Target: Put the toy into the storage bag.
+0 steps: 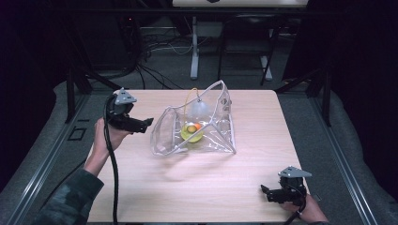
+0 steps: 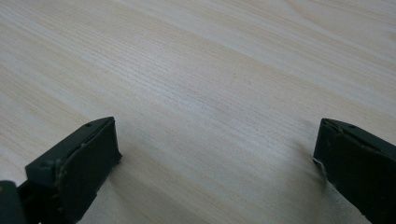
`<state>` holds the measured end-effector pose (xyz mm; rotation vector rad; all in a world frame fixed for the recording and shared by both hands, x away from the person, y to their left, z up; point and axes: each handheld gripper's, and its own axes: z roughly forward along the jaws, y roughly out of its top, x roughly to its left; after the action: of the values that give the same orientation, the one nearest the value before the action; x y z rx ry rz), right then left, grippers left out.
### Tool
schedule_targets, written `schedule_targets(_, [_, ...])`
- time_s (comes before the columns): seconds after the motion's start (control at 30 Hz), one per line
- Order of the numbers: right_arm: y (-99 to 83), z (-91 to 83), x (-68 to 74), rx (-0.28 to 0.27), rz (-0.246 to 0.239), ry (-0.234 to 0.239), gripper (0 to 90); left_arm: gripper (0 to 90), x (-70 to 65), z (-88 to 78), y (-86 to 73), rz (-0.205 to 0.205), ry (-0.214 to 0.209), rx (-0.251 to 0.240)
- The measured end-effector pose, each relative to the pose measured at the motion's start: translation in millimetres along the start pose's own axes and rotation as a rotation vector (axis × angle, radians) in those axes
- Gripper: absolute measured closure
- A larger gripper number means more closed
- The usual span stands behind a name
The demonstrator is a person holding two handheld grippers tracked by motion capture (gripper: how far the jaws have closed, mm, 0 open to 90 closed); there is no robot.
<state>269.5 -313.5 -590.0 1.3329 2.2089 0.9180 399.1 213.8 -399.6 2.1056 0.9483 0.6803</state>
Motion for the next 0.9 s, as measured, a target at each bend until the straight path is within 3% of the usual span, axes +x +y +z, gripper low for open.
schedule_targets(0.53, [0.0,0.2,0.3,-0.004,0.004,0.003,0.0,0.2,19.5,-6.9,-69.3,-0.090,0.014,0.107])
schedule_targets(0.9, [-0.1,0.3,0.4,-0.006,0.003,0.001,0.0,0.1,17.8,2.4,-111.0,-0.152,0.007,0.160])
